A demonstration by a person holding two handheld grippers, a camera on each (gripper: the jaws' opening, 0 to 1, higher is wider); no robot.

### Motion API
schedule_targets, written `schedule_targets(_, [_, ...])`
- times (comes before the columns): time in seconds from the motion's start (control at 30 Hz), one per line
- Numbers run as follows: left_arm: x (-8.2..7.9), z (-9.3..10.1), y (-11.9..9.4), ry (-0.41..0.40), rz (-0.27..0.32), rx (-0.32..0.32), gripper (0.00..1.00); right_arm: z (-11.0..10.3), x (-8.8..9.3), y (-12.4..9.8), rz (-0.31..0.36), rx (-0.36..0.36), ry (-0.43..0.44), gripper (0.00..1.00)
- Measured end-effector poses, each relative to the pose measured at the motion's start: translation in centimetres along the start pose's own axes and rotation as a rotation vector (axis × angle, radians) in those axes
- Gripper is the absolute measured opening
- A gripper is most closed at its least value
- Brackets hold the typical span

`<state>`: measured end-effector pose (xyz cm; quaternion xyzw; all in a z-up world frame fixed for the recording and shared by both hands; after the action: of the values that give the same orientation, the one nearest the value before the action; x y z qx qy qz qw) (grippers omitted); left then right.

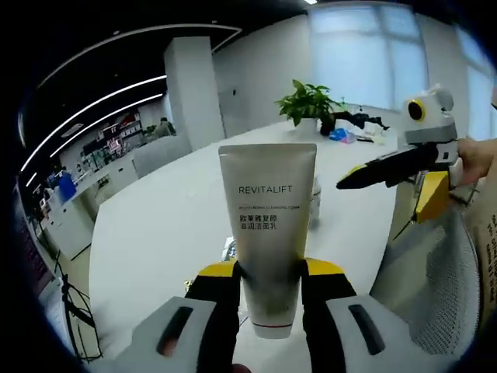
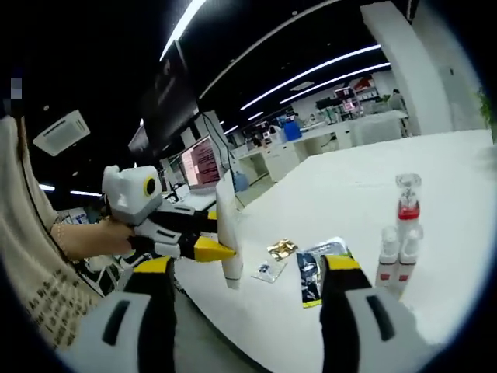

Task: Arrange the skincare products in the storage area until every visible bottle or jar stands upright without overlapping.

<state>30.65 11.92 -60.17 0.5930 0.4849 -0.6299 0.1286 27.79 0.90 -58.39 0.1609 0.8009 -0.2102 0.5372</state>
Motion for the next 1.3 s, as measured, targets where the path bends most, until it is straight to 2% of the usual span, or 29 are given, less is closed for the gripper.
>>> schedule_targets(0.17, [-0.4,2.4,0.1,0.056,0.001,0.023,0.27,-0.9,-0.9,1.0,0.040,-0.036,0.056,0.60])
schedule_targets(0.3, [-0.2,4.0,-0.1,0.072,-0.003,0.051,0.27,-1.3,-0.9,1.7,0.038,-0.026,0.050,0.53])
schedule_targets(0.43, [-0.2,5.4,-0.3,0.084,-0.006,0.073,0.27,-1.6,-0.6,1.8,0.037,-0.024,0.068,0.42])
schedule_targets(0.6, [-0.5,6.2,-0.3,0.085,-0.001,0.089,0.27,-1.5,0.2,1.7,0.014,0.003,0.078,0.38])
schedule_targets(0.67, [-0.6,6.4,-0.2,0.086,0.001,0.090,0.27,-1.4,0.5,1.7,0.001,0.013,0.084,0.31])
schedule_targets(0.73, [-0.6,6.6,-0.2,0.085,-0.001,0.093,0.27,-1.3,1.0,1.6,-0.024,0.025,0.096,0.18])
schedule_targets(0.77, [-0.6,6.6,-0.2,0.089,-0.004,0.092,0.27,-1.0,0.9,1.5,-0.019,0.044,0.081,0.18])
schedule_targets(0.8, [-0.5,6.7,-0.2,0.094,-0.008,0.092,0.27,-1.3,1.1,1.6,-0.024,0.028,0.105,0.18])
schedule_targets(0.87, [-0.5,6.8,-0.2,0.095,-0.010,0.096,0.28,-1.2,1.2,1.4,-0.028,0.036,0.098,0.17])
schedule_targets(1.0, [-0.5,7.0,-0.3,0.083,-0.022,0.123,0.28,-1.1,1.2,0.7,-0.029,0.062,0.055,0.13])
schedule_targets(1.13, [-1.2,7.9,-0.4,0.110,0.013,0.186,0.29,-1.4,0.6,0.0,-0.057,0.019,-0.024,0.11])
schedule_targets(1.2, [-1.3,8.1,-0.3,0.120,0.007,0.215,0.30,-1.4,0.3,-0.3,-0.064,0.001,-0.040,0.11])
schedule_targets(1.3, [-1.9,8.8,-0.3,0.125,0.023,0.293,0.31,-1.9,0.0,-1.0,-0.103,-0.089,-0.097,0.11])
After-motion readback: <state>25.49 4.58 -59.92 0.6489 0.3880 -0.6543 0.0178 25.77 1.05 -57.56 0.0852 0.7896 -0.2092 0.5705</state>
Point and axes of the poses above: the point that each gripper's makers call its tool centre point, and the gripper's own axes: y roughly forward along the fingers, z roughly to its right, x roughly out of its underside, the point moved 3 cm from there along -y, roughly backward along the fingers, and after that the axes turned 10 degrees about -x, right-handed, at the moved point
